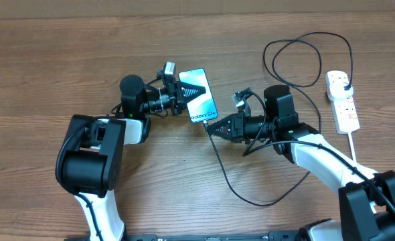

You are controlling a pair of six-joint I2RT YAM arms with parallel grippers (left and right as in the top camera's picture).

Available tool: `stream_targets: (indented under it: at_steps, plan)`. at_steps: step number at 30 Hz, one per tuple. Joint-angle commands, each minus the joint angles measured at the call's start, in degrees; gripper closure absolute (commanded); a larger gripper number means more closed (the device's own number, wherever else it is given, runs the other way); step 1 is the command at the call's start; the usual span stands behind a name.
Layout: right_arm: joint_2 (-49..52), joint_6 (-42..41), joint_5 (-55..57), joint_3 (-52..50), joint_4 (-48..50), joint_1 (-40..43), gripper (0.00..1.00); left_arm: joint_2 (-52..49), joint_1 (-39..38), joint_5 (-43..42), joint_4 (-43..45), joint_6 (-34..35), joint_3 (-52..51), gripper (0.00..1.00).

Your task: Plug charger to phone and switch on socket

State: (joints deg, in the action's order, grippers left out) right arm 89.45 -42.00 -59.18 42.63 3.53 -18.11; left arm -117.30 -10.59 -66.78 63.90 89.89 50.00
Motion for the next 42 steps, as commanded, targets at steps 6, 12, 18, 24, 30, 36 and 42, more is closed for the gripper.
stream_targets:
  at_steps: [6,12,18,24,30,36,42]
  plan:
    - [-0.72,-3.02,6.45,0.07,2.45,0.09,0.96,0.26,-0.70,-4.42,1.36,-1.20,-0.13,0.96]
    - [-0.72,-3.04,7.32,0.07,4.24,-1.44,0.96,0.26,-0.72,-4.42,1.36,-1.18,-0.13,0.95]
    - [-0.72,-4.44,12.55,0.07,4.55,-3.85,0.96,0.26,-0.70,-5.07,1.36,-1.16,-0.13,0.96]
    - [-0.72,-4.50,12.74,0.07,4.74,-4.00,0.96,0.26,-0.61,-5.68,1.40,-1.18,-0.13,0.96]
    - [-0.72,-3.52,8.59,0.07,3.72,-4.00,0.96,0.26,0.81,-3.15,2.25,-1.14,-0.13,0.96]
    - [-0.72,-2.54,7.63,0.07,1.92,-4.02,0.96,0.26,3.56,-1.14,5.75,0.59,-0.11,0.96]
    - [-0.72,-2.56,5.88,0.07,3.74,-4.02,0.96,0.26,4.44,-0.96,5.81,0.52,-0.11,0.96]
